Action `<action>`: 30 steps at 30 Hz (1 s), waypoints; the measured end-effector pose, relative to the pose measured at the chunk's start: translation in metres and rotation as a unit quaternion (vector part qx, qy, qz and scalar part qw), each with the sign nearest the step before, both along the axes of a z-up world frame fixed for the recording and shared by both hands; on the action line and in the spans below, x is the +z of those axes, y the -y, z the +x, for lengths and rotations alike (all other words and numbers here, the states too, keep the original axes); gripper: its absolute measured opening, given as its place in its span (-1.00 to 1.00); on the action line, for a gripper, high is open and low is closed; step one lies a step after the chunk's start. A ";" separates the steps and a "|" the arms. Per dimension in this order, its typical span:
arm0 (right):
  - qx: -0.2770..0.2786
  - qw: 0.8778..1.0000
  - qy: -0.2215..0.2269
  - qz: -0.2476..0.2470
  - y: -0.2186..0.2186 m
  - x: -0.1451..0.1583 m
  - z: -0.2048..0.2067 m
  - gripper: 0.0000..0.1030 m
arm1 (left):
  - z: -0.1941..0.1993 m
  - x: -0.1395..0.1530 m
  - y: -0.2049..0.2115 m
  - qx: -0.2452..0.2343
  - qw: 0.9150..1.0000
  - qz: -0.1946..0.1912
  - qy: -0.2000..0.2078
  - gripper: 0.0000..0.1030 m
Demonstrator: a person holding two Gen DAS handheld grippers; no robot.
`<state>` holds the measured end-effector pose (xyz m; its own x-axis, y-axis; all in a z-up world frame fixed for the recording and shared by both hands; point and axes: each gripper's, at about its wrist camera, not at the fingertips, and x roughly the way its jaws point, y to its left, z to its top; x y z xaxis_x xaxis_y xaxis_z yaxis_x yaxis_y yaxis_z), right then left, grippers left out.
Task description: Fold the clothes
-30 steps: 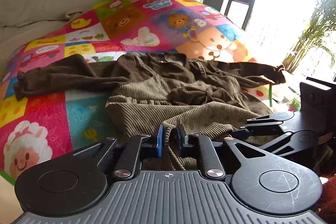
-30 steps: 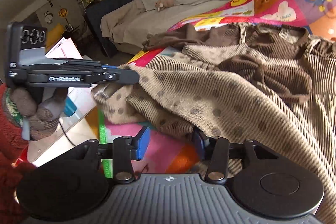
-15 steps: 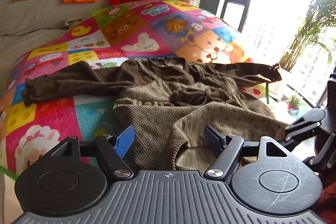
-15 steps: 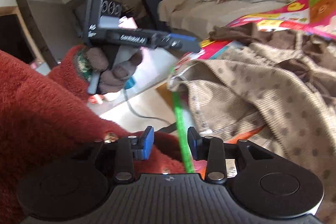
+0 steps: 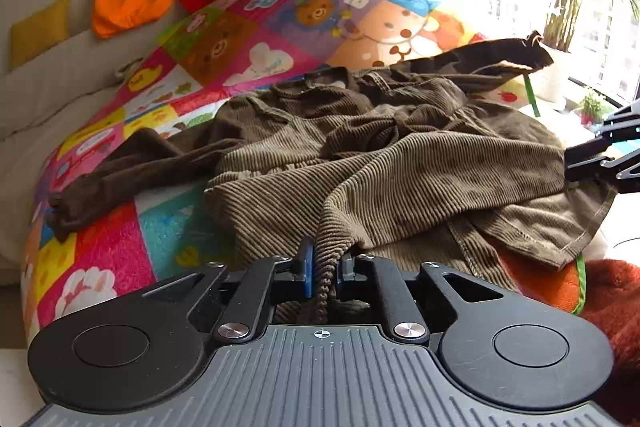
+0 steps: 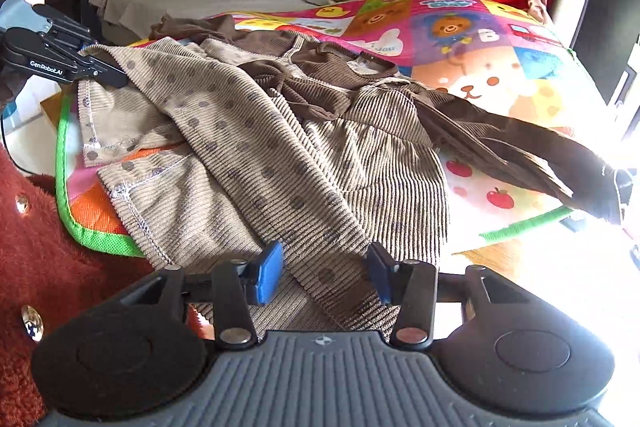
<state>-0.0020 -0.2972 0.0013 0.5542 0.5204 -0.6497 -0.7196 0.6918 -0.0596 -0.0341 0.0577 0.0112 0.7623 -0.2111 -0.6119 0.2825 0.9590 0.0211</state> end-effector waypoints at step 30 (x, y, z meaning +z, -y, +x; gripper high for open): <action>-0.158 0.974 0.164 -0.001 0.037 0.004 -0.030 -0.85 | -0.037 -0.009 0.008 -0.025 0.999 0.027 0.018 -0.03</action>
